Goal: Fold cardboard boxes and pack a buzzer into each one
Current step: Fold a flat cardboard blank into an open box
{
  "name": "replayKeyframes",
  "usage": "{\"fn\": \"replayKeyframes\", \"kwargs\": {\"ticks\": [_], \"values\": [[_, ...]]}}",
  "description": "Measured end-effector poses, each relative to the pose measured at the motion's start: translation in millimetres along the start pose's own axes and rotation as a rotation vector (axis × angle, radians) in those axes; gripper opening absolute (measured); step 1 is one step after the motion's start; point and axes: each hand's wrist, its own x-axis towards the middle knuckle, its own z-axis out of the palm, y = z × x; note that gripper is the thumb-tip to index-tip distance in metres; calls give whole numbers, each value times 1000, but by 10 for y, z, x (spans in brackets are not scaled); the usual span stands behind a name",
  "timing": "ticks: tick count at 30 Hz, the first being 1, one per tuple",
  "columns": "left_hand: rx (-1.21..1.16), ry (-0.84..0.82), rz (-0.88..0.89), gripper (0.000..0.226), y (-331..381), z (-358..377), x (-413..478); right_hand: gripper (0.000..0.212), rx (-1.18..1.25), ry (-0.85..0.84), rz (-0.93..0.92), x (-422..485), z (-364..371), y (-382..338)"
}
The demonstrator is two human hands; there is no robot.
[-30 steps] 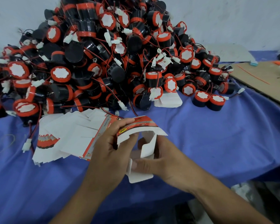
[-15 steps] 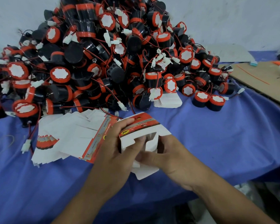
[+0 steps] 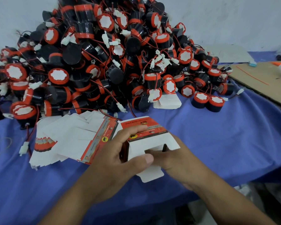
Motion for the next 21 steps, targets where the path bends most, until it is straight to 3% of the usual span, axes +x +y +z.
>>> {"fn": "replayKeyframes", "kwargs": {"ticks": [4, 9, 13, 18, 21], "values": [[-21, 62, 16, 52, -42, -11, 16, 38, 23, 5, -42, 0, 2, 9], [-224, 216, -1, 47, -41, 8, 56, 41, 453, -43, -57, 50, 28, -12], [-292, 328, -42, 48, -38, 43, 57, 55, 358, -52, -178, 59, 82, 25], [-76, 269, -38, 49, -68, 275, 5, 53, 259, 109, -243, 46, 135, 19], [340, 291, 16, 58, -98, 261, -35, 55, 257, 184, -203, 34, 99, -10]]}}
